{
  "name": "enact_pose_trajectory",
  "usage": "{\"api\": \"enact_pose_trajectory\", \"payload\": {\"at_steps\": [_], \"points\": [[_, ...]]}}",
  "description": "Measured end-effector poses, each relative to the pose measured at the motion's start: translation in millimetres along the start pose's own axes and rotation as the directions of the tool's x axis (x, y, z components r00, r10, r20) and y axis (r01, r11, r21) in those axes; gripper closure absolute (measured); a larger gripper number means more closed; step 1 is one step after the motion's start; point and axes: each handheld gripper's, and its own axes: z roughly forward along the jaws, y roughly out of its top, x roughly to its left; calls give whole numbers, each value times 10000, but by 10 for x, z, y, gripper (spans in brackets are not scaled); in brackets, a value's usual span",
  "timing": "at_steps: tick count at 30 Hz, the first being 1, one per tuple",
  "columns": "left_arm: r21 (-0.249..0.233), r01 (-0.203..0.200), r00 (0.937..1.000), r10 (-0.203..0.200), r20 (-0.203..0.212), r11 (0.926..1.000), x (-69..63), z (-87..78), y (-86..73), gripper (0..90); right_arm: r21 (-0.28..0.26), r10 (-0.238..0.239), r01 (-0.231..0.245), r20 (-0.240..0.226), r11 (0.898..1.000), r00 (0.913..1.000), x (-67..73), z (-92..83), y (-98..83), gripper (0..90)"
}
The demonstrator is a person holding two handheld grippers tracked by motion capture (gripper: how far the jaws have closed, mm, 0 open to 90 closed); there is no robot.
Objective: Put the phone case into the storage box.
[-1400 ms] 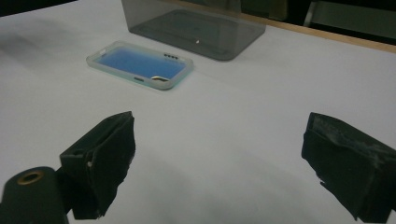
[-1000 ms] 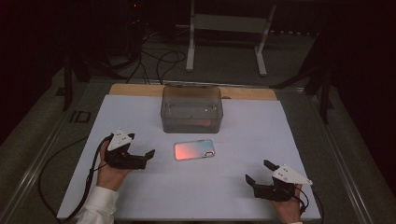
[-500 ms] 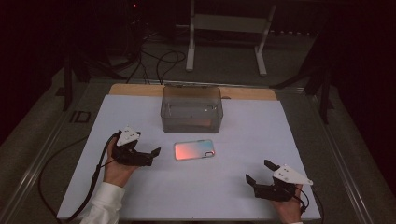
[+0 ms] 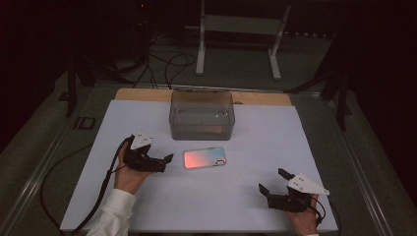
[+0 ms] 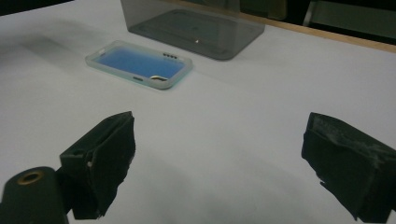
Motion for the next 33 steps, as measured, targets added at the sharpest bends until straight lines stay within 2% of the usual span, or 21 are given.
{"api": "enact_pose_trajectory", "payload": {"at_steps": [11, 29, 33], "points": [[235, -276, 9996, 273, 93, 9993, -96, 142, 104, 54, 20, -22, 22, -12, 10000, 10000, -4, 0, -1, 98], [606, 12, 9996, -30, 294, 9982, -151, 348, 128, 62, 107, -49, 49, -42, 9999, 10000, -4, 13, -6, 98], [818, 68, 9994, -97, 341, 9966, -168, 405, 128, 62, 119, -43, 44, -46, 9999, 10000, -3, 15, -8, 98]]}}
